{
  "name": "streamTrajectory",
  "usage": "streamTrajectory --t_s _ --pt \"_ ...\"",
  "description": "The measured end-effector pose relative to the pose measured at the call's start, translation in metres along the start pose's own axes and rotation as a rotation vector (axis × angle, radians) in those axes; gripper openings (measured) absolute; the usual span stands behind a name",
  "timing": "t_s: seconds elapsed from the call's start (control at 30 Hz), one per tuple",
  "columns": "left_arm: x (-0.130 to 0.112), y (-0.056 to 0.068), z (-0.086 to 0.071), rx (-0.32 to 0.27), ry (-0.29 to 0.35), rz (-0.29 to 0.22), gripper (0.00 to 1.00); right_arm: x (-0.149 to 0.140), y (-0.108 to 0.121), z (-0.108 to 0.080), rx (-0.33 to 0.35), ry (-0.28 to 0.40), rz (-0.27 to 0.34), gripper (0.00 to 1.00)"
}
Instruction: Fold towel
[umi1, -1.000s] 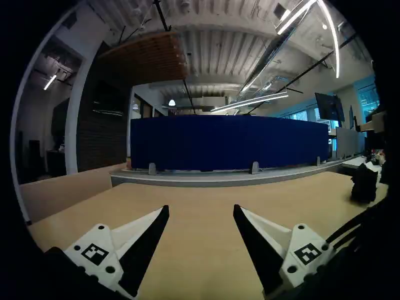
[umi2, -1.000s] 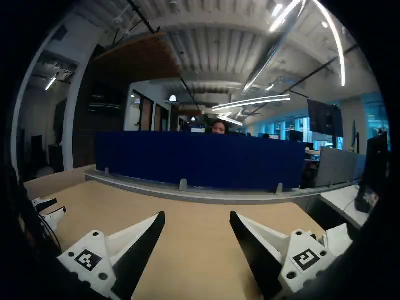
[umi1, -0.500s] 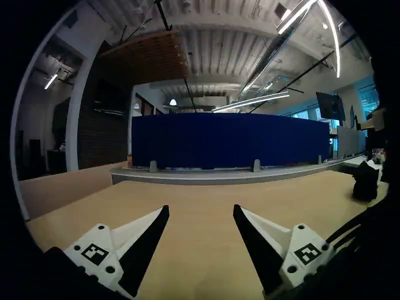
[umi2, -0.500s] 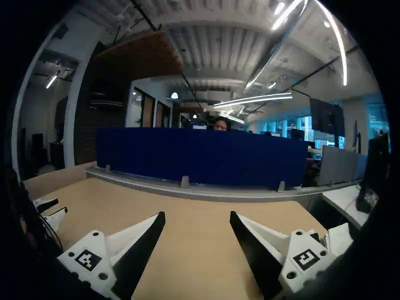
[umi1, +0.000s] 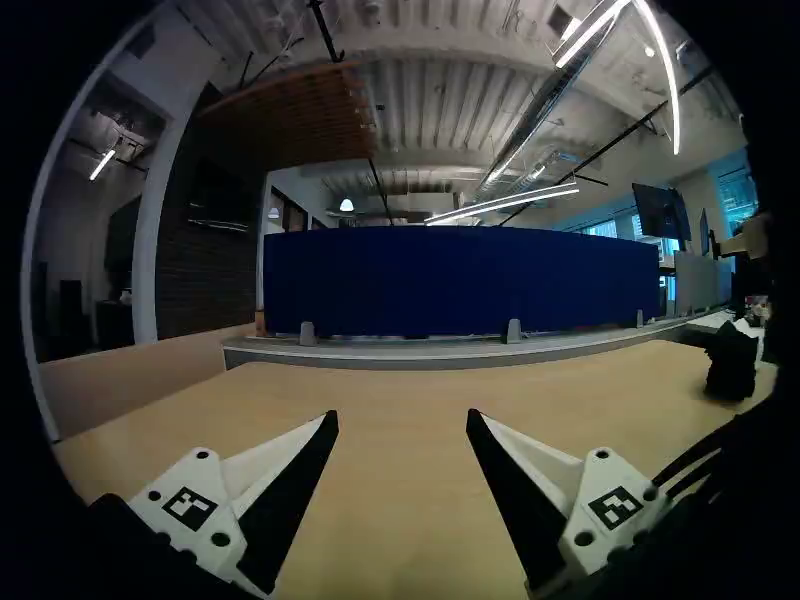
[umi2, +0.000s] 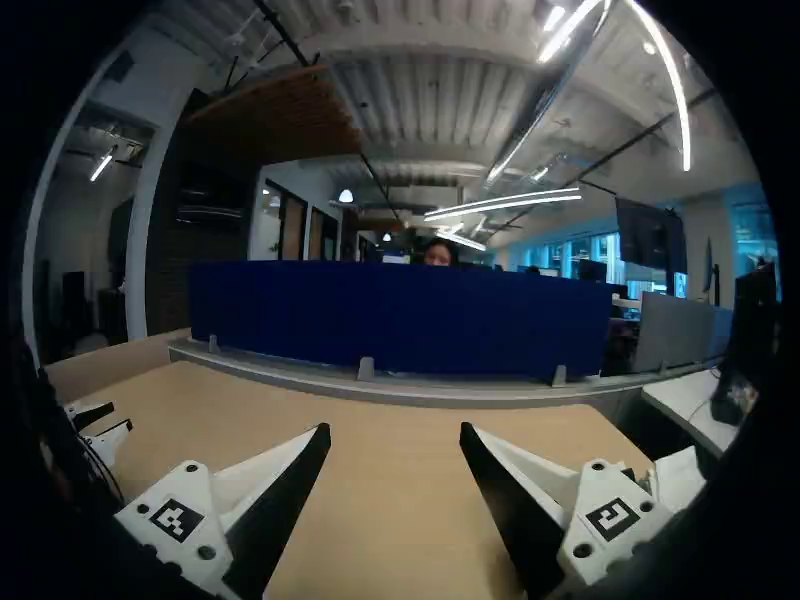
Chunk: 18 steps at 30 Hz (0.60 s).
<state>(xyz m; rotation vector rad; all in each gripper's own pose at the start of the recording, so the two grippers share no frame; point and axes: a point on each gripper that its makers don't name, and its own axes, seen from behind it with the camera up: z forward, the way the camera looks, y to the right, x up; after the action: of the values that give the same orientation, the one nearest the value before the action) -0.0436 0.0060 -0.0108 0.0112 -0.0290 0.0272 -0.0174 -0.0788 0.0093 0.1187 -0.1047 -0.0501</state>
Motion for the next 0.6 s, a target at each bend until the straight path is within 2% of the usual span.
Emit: streamTrajectory --t_s 0.33,0.6 --pt "0.001 0.001 0.001 0.000 -0.001 0.000 0.95 0.015 0.020 -0.002 -0.027 0.044 0.015 1.00" --pt "0.002 0.001 0.001 0.000 -0.001 0.001 0.95 0.016 0.033 0.001 -0.040 0.054 0.027 1.00"
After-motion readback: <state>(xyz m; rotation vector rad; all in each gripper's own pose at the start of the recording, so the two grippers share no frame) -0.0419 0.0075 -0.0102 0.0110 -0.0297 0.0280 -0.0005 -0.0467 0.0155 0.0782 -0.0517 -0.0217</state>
